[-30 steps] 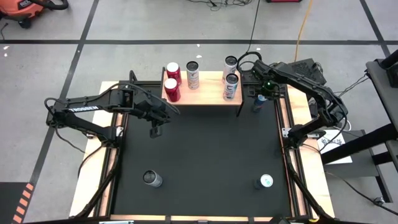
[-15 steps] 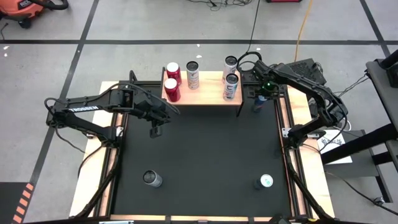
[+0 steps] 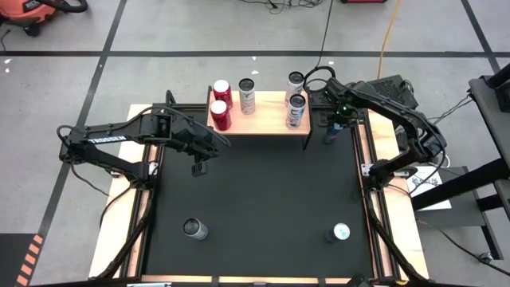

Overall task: Place canned beverage on shelf
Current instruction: Put the top blue soda can on the shelf

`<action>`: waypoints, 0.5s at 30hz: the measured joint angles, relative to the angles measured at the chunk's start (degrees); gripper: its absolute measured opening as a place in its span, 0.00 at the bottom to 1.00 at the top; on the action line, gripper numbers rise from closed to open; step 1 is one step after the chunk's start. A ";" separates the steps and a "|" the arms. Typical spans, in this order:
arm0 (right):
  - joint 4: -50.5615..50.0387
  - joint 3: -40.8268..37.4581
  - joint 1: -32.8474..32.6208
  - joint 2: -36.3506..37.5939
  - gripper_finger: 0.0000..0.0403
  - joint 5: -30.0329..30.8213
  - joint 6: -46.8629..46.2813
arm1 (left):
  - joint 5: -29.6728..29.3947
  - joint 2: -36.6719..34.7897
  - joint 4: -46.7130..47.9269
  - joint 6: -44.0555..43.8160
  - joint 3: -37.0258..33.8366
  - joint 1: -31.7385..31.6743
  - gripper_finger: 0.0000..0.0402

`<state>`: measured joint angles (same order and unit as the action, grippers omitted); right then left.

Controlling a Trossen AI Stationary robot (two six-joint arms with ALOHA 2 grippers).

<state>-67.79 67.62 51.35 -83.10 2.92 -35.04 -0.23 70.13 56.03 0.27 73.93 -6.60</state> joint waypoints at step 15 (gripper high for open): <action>-7.38 6.38 -0.09 9.47 0.49 -0.22 3.21 | 0.00 0.00 -0.04 -1.65 0.00 0.01 0.20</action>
<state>-75.17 74.00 51.27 -73.64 2.70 -31.83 -0.23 70.13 55.99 -1.38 73.93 -6.59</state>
